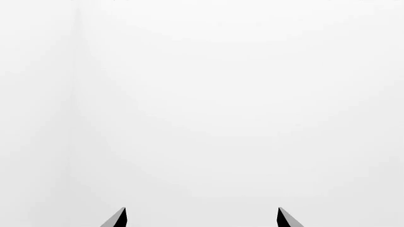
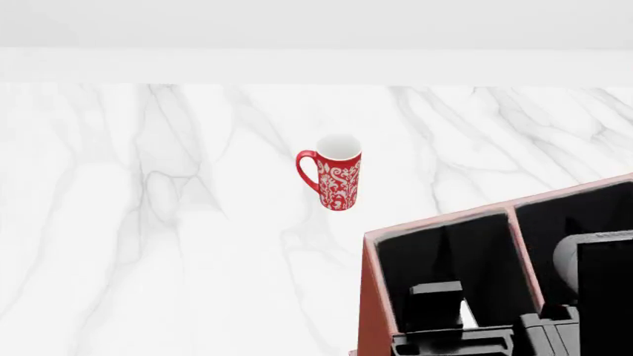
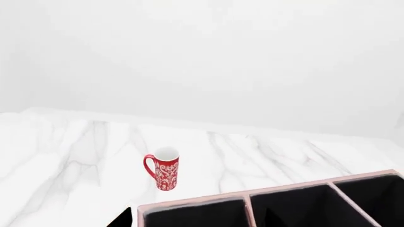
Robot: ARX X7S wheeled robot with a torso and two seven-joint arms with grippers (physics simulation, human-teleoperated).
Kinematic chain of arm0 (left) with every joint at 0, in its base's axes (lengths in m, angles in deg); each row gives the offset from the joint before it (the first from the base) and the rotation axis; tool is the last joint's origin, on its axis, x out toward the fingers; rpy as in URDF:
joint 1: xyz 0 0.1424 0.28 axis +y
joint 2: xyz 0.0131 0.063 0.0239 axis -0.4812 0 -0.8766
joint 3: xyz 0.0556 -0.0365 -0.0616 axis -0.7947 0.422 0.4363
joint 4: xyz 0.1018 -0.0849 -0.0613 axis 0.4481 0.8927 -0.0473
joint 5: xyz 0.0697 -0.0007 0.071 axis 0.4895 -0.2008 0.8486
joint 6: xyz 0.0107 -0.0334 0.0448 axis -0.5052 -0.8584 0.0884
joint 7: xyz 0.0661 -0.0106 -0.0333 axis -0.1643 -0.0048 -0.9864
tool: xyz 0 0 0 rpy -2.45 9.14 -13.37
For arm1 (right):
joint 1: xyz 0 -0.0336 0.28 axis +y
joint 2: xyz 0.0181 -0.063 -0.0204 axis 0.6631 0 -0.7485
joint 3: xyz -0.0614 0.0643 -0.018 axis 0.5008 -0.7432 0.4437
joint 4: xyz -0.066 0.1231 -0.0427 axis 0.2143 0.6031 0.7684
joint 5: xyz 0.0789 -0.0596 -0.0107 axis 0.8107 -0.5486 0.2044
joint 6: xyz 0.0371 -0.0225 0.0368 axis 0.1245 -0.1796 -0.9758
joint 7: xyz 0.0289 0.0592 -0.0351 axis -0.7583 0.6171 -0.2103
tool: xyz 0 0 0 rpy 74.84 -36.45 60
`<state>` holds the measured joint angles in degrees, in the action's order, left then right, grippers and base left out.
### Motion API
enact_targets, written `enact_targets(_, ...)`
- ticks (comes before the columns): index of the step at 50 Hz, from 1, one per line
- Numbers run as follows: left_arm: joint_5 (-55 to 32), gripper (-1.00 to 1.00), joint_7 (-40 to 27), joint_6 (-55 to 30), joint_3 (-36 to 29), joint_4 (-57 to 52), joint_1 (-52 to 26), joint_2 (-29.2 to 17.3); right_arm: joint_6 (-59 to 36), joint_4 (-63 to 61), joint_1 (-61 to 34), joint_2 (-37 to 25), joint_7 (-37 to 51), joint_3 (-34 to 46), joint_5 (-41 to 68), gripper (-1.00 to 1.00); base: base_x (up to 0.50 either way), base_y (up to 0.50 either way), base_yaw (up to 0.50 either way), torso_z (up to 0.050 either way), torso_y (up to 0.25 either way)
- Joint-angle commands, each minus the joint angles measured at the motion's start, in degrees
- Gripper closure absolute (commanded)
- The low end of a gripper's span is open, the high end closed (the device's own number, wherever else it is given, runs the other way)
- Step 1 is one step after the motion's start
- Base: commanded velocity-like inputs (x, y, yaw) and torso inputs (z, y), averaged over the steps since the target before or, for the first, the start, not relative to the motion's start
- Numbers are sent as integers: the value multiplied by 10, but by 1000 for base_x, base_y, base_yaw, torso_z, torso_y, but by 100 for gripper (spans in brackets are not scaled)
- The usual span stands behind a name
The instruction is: Pick up the book and place it in the left compartment of the caddy.
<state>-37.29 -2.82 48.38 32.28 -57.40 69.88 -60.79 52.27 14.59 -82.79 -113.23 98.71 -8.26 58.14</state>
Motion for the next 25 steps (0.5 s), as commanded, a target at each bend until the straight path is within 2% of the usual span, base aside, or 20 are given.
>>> enact_targets(1, -4, -100, 1, 5, 7, -6, 8, -1, 37, -38, 32, -20, 18, -33, -11, -100, 0, 0, 0, 0, 0)
enact_targets(19, 1, -100, 6, 16, 7, -11, 19, 1, 35, -98, 26, -44, 68, -48, -46, -100, 0, 0, 0, 0, 0)
enact_targets(22, 0, -100, 5, 15, 7, -12, 19, -1, 68, -98, 8, -65, 64, -10, -74, -100, 0, 0, 0, 0, 0)
enact_targets(25, 15, -100, 14, 26, 0, -6, 25, 8, 118, -98, -46, -100, 75, 102, -114, -100, 0, 0, 0, 0, 0)
